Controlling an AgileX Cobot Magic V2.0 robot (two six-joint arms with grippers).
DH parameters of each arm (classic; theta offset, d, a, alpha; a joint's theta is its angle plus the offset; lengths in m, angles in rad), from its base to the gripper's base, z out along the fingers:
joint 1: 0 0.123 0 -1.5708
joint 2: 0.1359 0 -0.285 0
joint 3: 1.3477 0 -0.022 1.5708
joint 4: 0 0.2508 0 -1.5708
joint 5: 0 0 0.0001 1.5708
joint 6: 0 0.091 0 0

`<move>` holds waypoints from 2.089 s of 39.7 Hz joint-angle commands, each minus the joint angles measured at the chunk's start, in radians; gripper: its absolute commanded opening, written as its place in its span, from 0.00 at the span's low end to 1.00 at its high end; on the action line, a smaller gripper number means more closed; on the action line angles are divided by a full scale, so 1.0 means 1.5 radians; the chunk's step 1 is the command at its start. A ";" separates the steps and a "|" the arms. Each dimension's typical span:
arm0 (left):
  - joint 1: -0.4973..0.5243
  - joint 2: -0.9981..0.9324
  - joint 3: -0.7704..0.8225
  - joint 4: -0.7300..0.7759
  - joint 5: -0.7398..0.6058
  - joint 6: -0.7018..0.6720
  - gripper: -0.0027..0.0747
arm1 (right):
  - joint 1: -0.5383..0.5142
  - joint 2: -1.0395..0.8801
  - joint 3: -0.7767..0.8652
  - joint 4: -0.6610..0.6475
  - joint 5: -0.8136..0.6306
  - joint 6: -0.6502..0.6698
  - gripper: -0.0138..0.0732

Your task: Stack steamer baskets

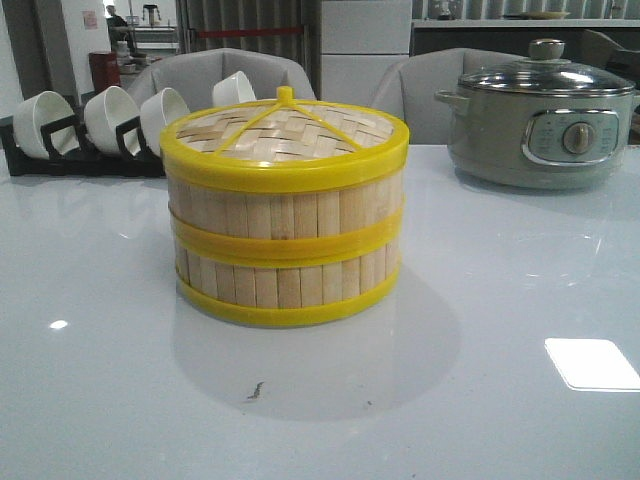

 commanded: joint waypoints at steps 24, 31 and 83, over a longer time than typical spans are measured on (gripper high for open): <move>0.001 -0.009 0.000 0.001 -0.050 0.002 0.15 | -0.002 -0.128 0.165 0.061 -0.118 -0.002 0.22; 0.001 -0.009 0.000 0.001 -0.050 0.002 0.15 | -0.002 -0.154 0.199 0.082 -0.143 -0.003 0.22; 0.001 -0.009 0.000 0.001 -0.050 0.002 0.15 | -0.002 -0.154 0.199 0.046 -0.185 -0.004 0.22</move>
